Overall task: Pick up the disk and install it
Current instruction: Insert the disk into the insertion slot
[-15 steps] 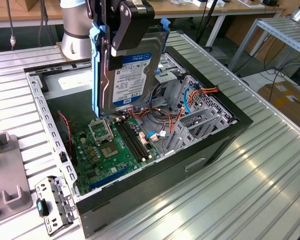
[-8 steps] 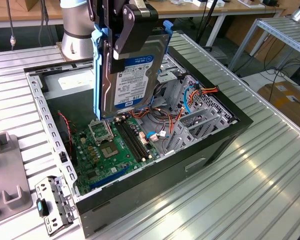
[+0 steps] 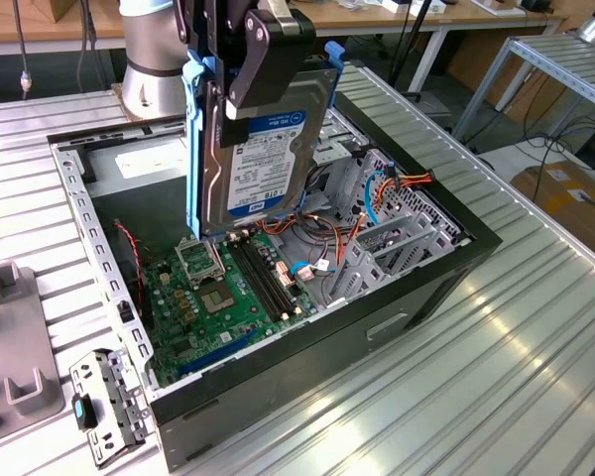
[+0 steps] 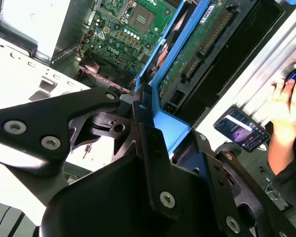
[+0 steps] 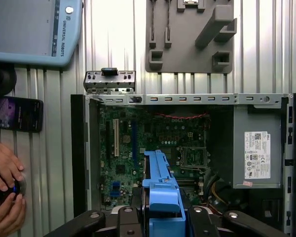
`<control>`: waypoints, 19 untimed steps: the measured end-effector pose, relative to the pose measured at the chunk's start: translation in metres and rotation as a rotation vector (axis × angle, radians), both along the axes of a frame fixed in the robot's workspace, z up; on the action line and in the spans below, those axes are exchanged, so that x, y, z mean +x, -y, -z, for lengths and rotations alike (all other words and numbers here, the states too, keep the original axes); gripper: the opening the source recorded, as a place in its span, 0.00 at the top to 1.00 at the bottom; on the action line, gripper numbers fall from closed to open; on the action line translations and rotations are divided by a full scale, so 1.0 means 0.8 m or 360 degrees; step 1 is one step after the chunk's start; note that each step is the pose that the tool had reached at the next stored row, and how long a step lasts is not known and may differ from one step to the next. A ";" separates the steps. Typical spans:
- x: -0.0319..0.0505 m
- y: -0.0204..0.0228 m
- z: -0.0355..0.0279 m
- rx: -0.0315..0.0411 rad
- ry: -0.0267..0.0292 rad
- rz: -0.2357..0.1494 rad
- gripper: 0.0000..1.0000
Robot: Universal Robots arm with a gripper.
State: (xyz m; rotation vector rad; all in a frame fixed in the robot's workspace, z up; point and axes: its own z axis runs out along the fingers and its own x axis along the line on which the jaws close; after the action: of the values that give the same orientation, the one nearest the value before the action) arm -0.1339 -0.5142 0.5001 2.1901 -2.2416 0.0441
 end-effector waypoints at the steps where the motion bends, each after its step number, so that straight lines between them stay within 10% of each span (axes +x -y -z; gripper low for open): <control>1: 0.000 0.0003 0.0000 0.0000 0.00000 0.0000 0.63; 19: 0.000 0.0150 -0.0001 0.0000 -0.00002 0.0000 0.63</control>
State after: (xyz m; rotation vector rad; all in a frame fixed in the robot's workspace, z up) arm -0.1339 -0.5263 0.5002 2.1899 -2.2415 0.0442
